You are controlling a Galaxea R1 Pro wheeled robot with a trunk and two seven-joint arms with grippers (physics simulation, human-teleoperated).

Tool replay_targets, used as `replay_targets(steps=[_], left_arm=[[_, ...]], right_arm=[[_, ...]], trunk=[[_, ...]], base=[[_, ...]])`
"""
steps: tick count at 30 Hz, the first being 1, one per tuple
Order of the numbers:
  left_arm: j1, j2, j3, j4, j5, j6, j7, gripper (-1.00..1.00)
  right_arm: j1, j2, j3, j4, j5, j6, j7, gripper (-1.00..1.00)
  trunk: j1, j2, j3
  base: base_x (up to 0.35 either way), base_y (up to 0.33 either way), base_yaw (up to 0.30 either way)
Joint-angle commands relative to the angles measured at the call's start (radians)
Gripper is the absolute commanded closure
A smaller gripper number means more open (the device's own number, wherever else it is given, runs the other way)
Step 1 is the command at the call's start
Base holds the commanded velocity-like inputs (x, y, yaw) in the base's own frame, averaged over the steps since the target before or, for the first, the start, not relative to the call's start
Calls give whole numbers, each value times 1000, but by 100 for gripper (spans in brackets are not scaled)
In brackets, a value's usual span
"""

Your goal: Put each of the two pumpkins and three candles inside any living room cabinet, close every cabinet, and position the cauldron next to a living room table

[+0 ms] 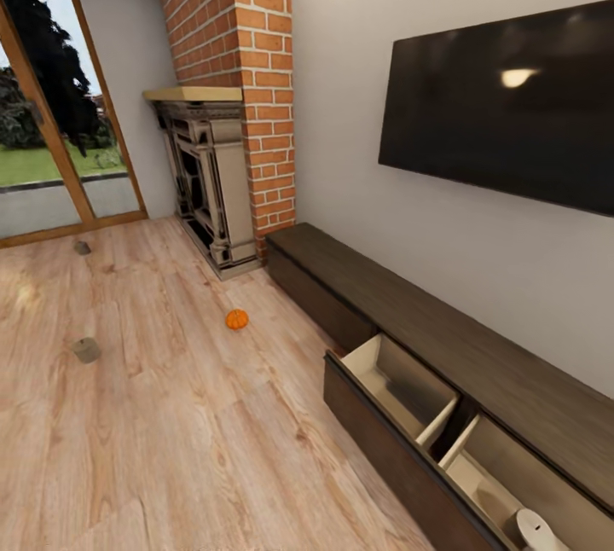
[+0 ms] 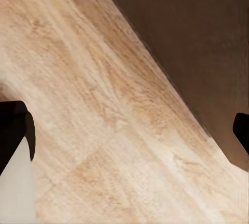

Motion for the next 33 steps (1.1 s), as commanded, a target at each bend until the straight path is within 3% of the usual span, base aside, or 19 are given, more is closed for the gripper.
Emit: replay_targets(steps=[1,16,18,33], left_arm=[[-1,1,-9,0,8,-4,6,-100],[-1,-1,-14,-3,-24,1,-2,-100],[-1,-13,-14,-2,-27,2,-3,-100],[-1,-24,-7,3,-21,-6,7,-100]], right_arm=[[0,0,9,0,-9,-3,-3,-100],[0,-1,9,0,-9,-4,-2,-100],[0,-2,9,0,-8,-4,-3,-100],[0,0,9,0,-9,-11,-3,-100]], trunk=[[0,0,-2],[0,0,-14],[0,0,-16],[0,0,-28]], base=[[0,0,260],[0,0,260],[0,0,260],[0,0,260]])
